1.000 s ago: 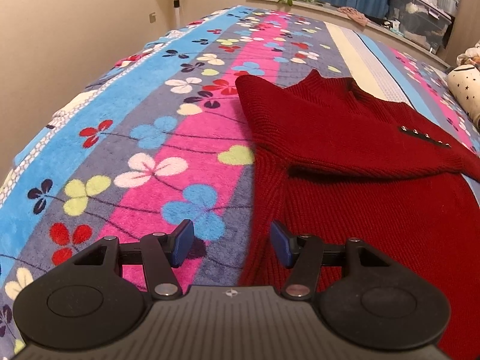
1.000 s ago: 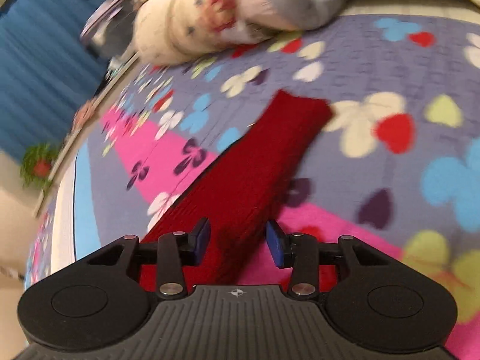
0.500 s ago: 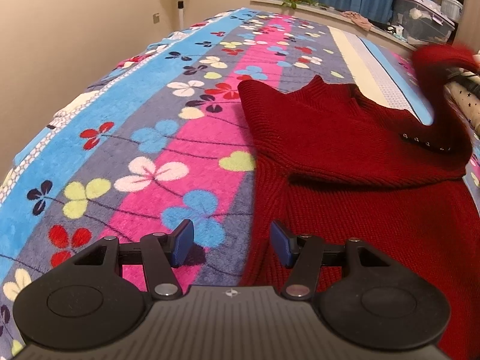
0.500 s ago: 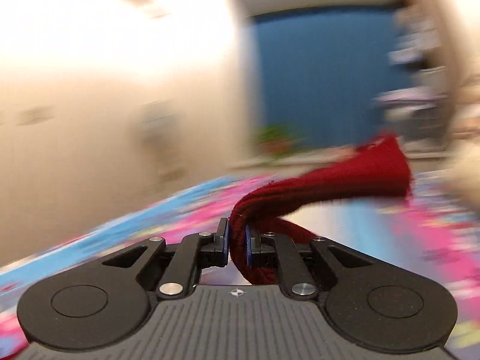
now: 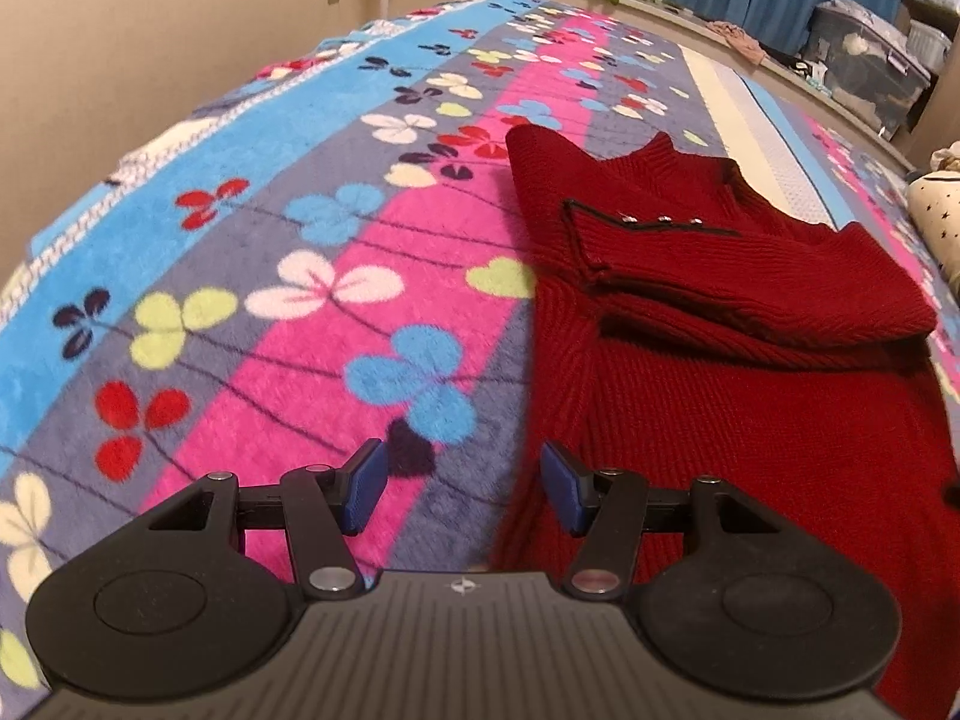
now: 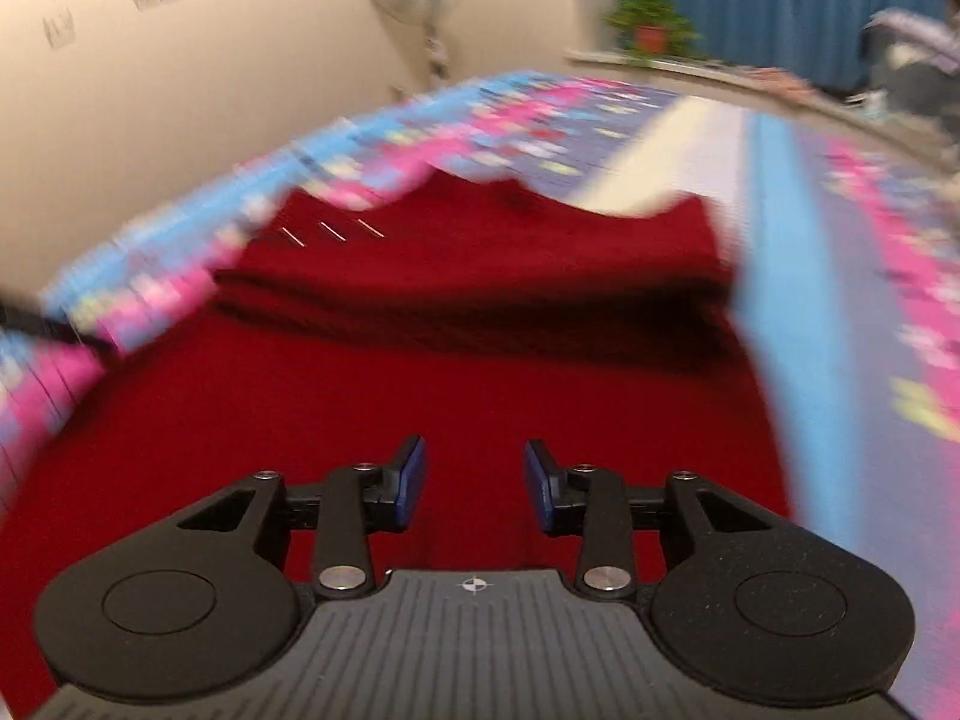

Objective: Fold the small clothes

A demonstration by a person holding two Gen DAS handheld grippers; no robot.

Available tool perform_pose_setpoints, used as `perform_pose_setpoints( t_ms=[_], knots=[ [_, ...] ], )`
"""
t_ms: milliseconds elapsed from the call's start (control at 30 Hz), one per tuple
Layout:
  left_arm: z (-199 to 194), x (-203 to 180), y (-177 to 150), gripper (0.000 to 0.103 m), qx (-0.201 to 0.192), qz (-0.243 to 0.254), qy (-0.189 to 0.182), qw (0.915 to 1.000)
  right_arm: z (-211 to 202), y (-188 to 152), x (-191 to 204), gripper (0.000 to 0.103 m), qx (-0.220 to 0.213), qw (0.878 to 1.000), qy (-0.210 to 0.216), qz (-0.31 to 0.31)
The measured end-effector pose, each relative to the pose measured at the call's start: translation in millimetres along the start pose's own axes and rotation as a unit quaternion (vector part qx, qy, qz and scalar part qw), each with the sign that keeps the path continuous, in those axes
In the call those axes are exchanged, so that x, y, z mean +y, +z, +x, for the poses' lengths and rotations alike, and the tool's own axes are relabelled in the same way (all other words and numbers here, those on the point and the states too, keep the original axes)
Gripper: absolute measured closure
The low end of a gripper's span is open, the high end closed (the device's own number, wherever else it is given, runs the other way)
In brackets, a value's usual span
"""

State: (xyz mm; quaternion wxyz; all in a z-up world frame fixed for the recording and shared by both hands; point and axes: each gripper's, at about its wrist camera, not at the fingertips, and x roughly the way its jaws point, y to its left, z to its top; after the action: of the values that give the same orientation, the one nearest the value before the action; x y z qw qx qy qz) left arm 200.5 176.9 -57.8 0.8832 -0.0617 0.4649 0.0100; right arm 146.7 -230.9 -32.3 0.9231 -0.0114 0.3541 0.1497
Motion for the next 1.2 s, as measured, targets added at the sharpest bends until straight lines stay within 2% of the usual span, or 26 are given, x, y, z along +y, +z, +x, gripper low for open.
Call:
perform_pose_setpoints(
  t_ms=[100, 167, 233, 367, 467, 567, 667, 833, 933, 1000, 1033, 1067, 1100, 1133, 1167, 1200],
  knots=[
    [-6, -5, -12, 0.041, 0.005, 0.008, -0.010, 0.9999, -50, -36, -36, 0.061, 0.017, 0.999, -0.050, 0.009],
    [-13, -12, -23, 0.041, 0.002, 0.025, -0.014, 0.9996, -78, -55, -57, 0.055, 0.030, 0.996, -0.083, 0.031],
    [-22, -16, -35, 0.041, -0.003, 0.039, -0.020, 0.9990, -100, -74, -75, 0.052, 0.035, 0.992, -0.097, 0.067],
    [-41, -15, -66, 0.040, 0.013, 0.041, -0.043, 0.9981, -104, -109, -95, 0.048, 0.047, 0.988, -0.087, 0.122],
    [-59, -12, -93, 0.039, 0.032, 0.036, -0.051, 0.9975, -91, -116, -97, 0.048, 0.054, 0.987, -0.066, 0.137],
    [-77, -11, -121, 0.038, 0.040, 0.035, -0.049, 0.9974, -83, -127, -104, 0.047, 0.053, 0.987, -0.074, 0.136],
    [-85, -16, -145, 0.037, 0.047, 0.043, -0.035, 0.9973, -82, -136, -117, 0.045, 0.065, 0.983, -0.051, 0.165],
    [-82, -20, -169, 0.037, 0.044, 0.035, -0.023, 0.9982, -82, -139, -106, 0.035, 0.069, 0.988, -0.052, 0.128],
    [-80, -18, -174, 0.040, 0.032, 0.018, -0.025, 0.9990, -79, -135, -102, 0.035, 0.066, 0.989, -0.043, 0.125],
    [-82, -20, -175, 0.048, 0.025, 0.017, -0.029, 0.9991, -78, -134, -100, 0.037, 0.067, 0.990, -0.047, 0.119],
    [-83, -21, -175, 0.059, 0.021, 0.020, -0.032, 0.9991, -77, -134, -100, 0.043, 0.067, 0.990, -0.045, 0.119],
    [-86, -22, -175, 0.068, 0.017, 0.028, -0.034, 0.9989, -78, -133, -100, 0.056, 0.065, 0.990, -0.041, 0.121],
    [-89, -25, -175, 0.079, 0.010, 0.038, -0.033, 0.9987, -79, -133, -100, 0.063, 0.064, 0.990, -0.034, 0.122],
    [-93, -27, -175, 0.090, 0.002, 0.047, -0.032, 0.9984, -80, -132, -99, 0.080, 0.061, 0.990, -0.027, 0.121],
    [-98, -29, -174, 0.095, -0.007, 0.054, -0.036, 0.9979, -81, -131, -98, 0.085, 0.058, 0.991, -0.025, 0.116],
    [-104, -31, -174, 0.095, -0.018, 0.058, -0.036, 0.9975, -84, -129, -96, 0.086, 0.054, 0.992, -0.023, 0.116]
  ],
)
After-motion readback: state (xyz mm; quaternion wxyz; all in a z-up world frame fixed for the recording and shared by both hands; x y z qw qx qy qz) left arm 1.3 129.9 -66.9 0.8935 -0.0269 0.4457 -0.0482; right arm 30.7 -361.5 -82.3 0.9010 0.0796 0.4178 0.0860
